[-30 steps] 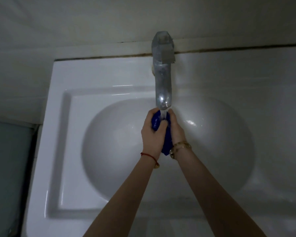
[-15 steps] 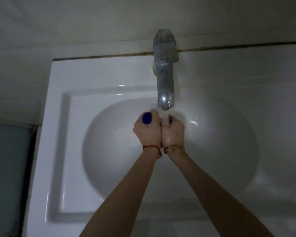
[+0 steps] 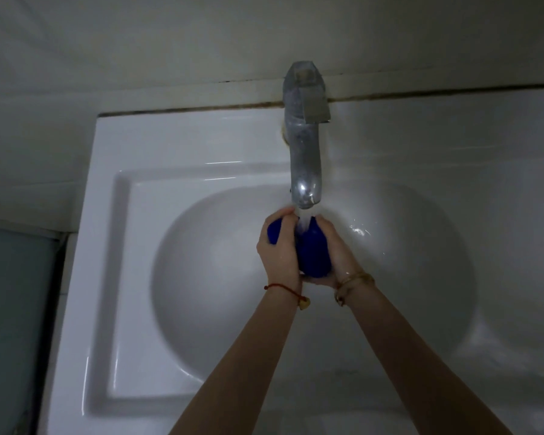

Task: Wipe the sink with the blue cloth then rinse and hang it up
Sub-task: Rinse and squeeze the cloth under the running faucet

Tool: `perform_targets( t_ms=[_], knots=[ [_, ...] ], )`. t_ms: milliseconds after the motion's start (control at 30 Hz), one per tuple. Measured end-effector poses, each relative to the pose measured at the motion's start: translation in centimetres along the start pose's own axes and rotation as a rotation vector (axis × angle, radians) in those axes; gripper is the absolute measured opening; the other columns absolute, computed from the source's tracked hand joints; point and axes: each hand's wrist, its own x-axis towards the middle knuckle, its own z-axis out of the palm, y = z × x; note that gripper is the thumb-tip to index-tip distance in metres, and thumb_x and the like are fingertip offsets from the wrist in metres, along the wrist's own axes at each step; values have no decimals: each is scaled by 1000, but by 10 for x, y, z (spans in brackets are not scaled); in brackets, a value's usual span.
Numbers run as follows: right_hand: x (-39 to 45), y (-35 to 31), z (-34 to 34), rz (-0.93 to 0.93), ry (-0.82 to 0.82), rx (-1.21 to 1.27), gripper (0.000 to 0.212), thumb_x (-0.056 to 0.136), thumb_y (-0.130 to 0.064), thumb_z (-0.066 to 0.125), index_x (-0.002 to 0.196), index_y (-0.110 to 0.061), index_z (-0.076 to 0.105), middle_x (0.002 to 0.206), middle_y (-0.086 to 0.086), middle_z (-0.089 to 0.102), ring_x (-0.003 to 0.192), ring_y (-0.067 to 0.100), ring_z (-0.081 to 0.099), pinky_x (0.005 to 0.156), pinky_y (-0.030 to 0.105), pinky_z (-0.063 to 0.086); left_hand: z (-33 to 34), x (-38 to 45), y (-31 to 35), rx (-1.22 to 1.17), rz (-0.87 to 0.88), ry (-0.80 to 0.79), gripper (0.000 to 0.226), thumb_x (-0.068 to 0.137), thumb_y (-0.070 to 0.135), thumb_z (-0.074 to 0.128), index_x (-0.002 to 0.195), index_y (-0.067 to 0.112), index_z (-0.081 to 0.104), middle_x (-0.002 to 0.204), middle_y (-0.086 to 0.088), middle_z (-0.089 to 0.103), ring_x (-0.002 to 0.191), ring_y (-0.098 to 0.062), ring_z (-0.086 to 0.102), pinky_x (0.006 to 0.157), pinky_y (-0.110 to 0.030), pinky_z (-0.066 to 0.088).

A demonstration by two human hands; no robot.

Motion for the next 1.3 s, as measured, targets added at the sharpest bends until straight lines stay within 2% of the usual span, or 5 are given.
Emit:
perform_targets(
  t_ms=[533, 900, 1033, 1167, 1300],
  knots=[
    [-1, 5, 43, -542, 441, -135, 46, 90, -35, 52, 47, -22, 47, 44, -7, 51, 46, 9, 50, 52, 24, 38, 6, 5, 11, 234, 338, 85, 28, 87, 6, 67, 62, 9, 55, 57, 4, 56, 58, -6, 52, 61, -21, 50],
    [-1, 21, 20, -999, 384, -533, 23, 95, -24, 48, 73, -20, 46, 56, -11, 48, 47, 3, 47, 45, 12, 33, 10, 12, 15, 34, -212, 346, 44, 84, 35, 68, 47, 16, 53, 44, 5, 52, 54, -14, 52, 59, -29, 47],
    [-6, 11, 16, -706, 237, -250, 47, 74, -58, 48, 106, -25, 55, 90, -9, 64, 77, 2, 63, 59, 14, 50, 6, 8, 11, -26, -235, 178, 34, 89, 40, 63, 61, 26, 76, 66, 2, 70, 77, -16, 65, 65, -28, 54],
    [-1, -8, 26, -208, 142, -116, 55, 76, -72, 46, 76, -20, 64, 93, 7, 67, 96, 30, 64, 90, 46, 51, 4, 0, 3, 150, 45, 96, 13, 91, 17, 64, 93, 24, 75, 93, -2, 74, 86, -11, 68, 69, -18, 57],
    [-2, -5, 36, -341, 326, -267, 54, 91, -64, 35, 65, -24, 59, 68, 0, 62, 67, 16, 60, 56, 28, 43, 6, -5, 2, 261, 282, 78, 9, 85, 20, 73, 82, 12, 72, 78, -5, 71, 74, -10, 65, 71, -24, 58]
  ],
)
